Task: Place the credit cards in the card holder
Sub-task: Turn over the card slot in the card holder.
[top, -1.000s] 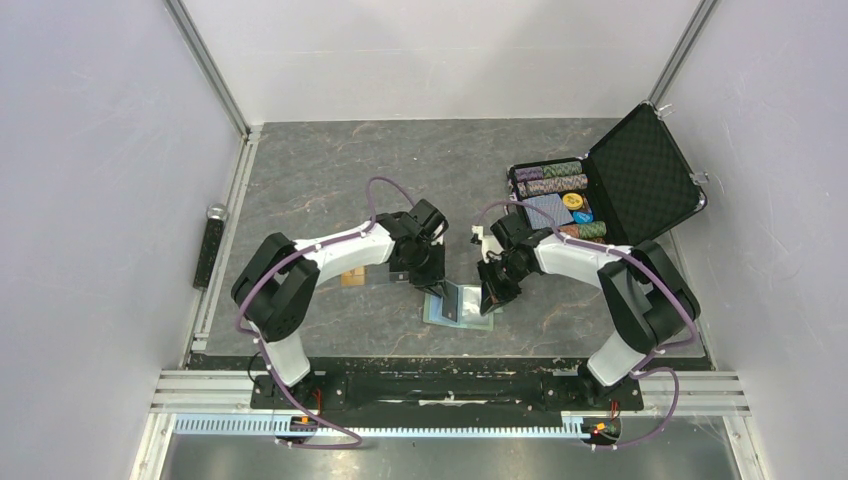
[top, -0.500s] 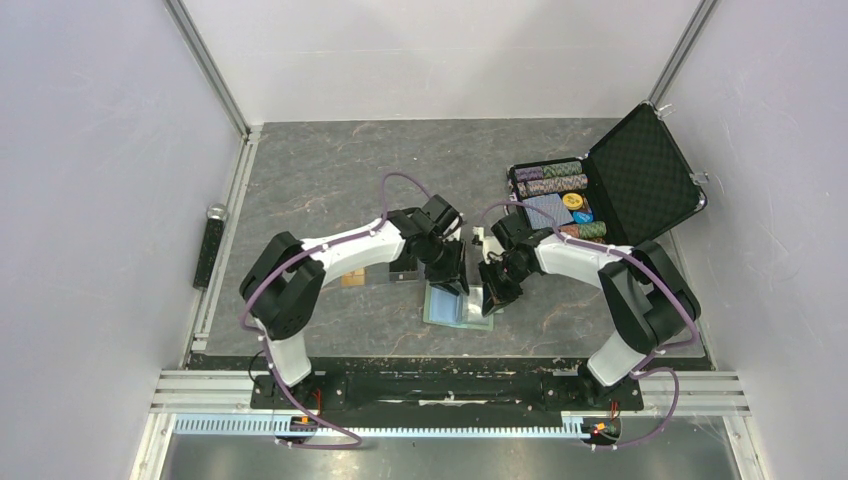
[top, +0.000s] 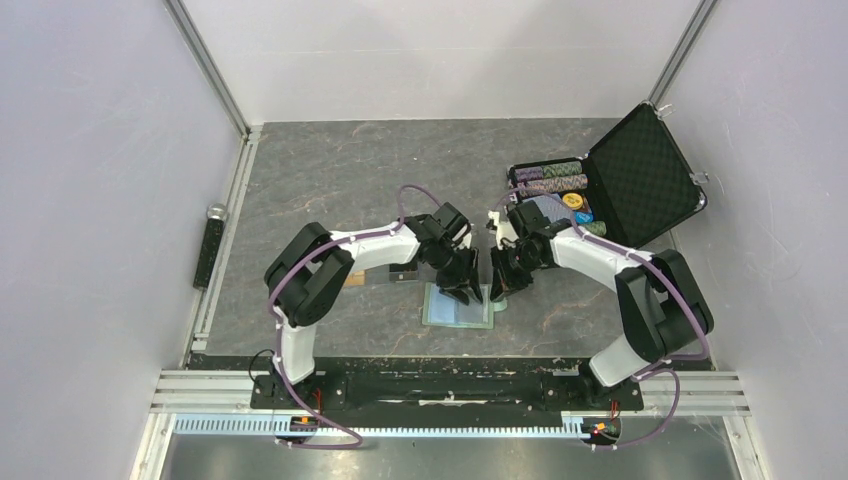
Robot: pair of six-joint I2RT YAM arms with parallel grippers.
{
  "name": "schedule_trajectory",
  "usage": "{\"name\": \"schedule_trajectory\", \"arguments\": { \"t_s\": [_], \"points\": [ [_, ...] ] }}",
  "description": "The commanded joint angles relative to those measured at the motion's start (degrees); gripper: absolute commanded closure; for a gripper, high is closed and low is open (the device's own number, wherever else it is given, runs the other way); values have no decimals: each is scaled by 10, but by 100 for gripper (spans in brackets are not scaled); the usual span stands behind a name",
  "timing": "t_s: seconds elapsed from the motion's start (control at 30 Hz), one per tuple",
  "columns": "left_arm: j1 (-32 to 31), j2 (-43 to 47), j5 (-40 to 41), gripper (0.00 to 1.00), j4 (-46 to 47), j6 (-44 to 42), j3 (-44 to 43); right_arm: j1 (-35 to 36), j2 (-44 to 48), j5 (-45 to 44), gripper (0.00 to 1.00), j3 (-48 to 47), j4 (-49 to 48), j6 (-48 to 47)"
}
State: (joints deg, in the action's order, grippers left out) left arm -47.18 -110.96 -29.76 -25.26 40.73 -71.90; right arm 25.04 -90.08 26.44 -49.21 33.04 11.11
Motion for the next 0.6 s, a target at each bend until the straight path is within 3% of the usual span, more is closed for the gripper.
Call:
{"name": "schedule_trajectory", "arguments": {
  "t_s": [0.0, 0.27, 0.57],
  "points": [
    [-8, -30, -51, 52, 53, 30, -24, -12, 28, 0, 100, -39, 11, -7],
    [-7, -16, -81, 49, 137, 47, -11, -13, 49, -10, 100, -82, 14, -14],
    [58, 136, -27, 46, 201, 40, 75, -13, 23, 7, 94, -121, 8, -6]
  ]
}}
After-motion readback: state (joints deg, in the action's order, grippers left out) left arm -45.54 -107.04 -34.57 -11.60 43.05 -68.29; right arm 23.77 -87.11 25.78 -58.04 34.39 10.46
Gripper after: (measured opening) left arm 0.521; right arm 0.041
